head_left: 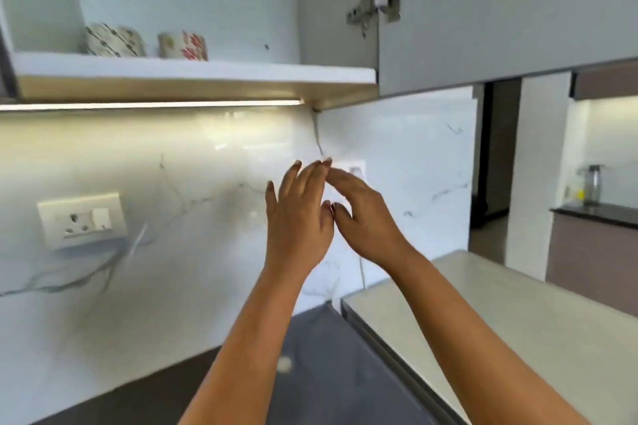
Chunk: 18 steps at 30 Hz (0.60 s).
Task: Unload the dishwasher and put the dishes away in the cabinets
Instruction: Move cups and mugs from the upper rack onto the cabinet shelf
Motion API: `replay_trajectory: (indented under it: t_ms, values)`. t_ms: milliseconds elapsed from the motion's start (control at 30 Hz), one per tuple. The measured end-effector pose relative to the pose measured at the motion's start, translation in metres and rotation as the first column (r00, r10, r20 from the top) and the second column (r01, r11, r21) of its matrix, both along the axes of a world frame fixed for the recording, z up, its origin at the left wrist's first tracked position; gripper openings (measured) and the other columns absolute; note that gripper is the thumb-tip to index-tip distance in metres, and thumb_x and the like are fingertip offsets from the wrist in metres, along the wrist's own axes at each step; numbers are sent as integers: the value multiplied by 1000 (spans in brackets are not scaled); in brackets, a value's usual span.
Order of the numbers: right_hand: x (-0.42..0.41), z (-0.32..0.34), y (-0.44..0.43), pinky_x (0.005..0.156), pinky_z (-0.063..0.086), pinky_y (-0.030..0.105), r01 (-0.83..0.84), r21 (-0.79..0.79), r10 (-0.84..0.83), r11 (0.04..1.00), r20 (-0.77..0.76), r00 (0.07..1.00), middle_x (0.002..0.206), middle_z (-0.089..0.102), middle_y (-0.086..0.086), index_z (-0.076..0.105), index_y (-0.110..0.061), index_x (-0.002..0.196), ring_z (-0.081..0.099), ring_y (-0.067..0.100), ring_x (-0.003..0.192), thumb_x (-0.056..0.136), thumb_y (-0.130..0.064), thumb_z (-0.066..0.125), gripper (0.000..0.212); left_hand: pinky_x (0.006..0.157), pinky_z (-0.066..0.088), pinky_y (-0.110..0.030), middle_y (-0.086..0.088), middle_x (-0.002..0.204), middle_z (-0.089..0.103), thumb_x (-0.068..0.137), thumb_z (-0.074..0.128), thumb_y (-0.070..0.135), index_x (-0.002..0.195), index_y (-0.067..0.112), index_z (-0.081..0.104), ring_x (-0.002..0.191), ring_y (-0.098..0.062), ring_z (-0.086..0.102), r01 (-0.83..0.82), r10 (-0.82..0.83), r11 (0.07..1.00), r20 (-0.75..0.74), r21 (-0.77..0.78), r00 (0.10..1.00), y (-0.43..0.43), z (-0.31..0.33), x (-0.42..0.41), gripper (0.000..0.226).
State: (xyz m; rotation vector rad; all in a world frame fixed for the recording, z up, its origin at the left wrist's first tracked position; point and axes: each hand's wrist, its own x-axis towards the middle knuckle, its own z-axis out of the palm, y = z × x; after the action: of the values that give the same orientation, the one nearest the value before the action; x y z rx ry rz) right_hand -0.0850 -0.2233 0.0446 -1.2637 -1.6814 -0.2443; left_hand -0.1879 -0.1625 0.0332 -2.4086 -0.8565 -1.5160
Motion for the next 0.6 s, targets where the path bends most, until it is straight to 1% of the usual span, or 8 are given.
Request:
replay_trajectory:
  t_ms: [67,167,300,400,467,533,567,600]
  values:
    - [17,-46,-29,102,18,-4,-2,-116,-3,993,-41,999,141,48,4,43,-7,140,35,-4,125,83,12,47,60,113,19,-55,5,147,40,87,51,9,143,22,36,143,-19,24,68,-75,986,-45,-152,996,-26,-44,18,60]
    - [45,-109,-86,103,16,-4,42,-278,-66,960,-75,995,142,47,3,42,-10,141,33,-7,124,82,10,47,63,111,27,-54,5,145,42,85,49,12,141,23,39,141,-20,29,166,-204,932,-86,-323,975,-73,-110,46,58]
    - [87,-178,-170,113,18,12,135,-512,-192,848,-60,980,149,40,3,37,-13,144,35,13,137,82,3,48,65,108,34,-50,4,136,51,79,49,13,135,21,47,132,-22,41,315,-379,770,-1,-556,925,-145,-197,90,56]
    - [125,-231,-252,110,12,10,181,-653,-267,735,-32,963,152,34,4,32,-13,147,30,17,140,86,0,47,64,109,35,-44,3,134,52,81,58,-1,134,19,48,128,-20,44,376,-446,619,85,-690,891,-225,-254,132,57]
    - [145,-262,-306,112,12,13,210,-722,-309,659,-5,951,155,28,3,27,-16,149,26,16,142,90,-4,44,62,108,35,-24,5,133,51,82,60,-2,134,24,45,125,-15,46,384,-485,499,117,-777,867,-277,-282,152,60]
    - [163,-289,-366,113,9,15,241,-787,-360,568,26,933,158,20,1,22,-17,151,20,15,145,94,-6,39,60,97,32,-5,7,131,51,85,62,2,132,28,42,119,-7,48,364,-534,348,136,-864,834,-328,-305,171,58]
    - [171,-300,-396,113,7,14,244,-819,-393,519,24,919,159,16,-1,20,-18,151,17,14,146,94,-6,37,61,96,34,-5,7,131,51,86,62,3,131,29,41,117,-6,48,351,-550,246,168,-903,818,-353,-313,180,56]
    - [178,-306,-419,113,6,15,246,-843,-421,478,26,907,159,13,-3,18,-20,152,15,13,146,95,-6,36,61,97,37,-12,6,133,50,87,61,2,131,29,41,118,-8,49,339,-539,141,215,-930,814,-368,-320,186,56]
